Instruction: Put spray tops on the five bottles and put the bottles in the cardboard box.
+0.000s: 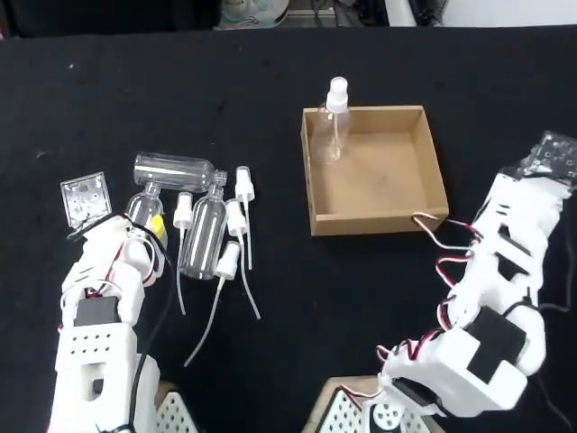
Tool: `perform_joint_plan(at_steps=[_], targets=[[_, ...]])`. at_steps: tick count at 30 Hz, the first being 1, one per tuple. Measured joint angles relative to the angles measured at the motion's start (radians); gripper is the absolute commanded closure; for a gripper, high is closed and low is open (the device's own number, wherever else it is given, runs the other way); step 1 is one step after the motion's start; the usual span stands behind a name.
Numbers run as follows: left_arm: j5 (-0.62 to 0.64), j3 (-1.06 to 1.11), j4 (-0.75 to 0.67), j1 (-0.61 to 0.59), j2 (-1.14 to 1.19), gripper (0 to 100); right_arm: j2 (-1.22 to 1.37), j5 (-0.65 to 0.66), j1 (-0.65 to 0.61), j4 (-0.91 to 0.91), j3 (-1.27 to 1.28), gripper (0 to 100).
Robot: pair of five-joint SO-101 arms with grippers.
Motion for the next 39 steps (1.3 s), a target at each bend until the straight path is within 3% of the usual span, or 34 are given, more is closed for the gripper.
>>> perform_joint_plan(at_steps=[6,15,23,39], targets=[[0.000,0.000,0.000,-0.003,0.000,81,0.051,0.000,0.000,-0.121,0.000,98.8],[0.000,0.000,0.000,-0.006,0.000,81,0.250,-0.005,0.000,-0.540,0.066,98.8],[0.000,0.000,0.000,-0.006,0.000,81,0.299,-0.239,0.000,-0.578,0.066,98.7],[0.000,0.000,0.000,-0.006,0.000,81,0.296,-0.150,0.000,-0.598,0.115,98.6]])
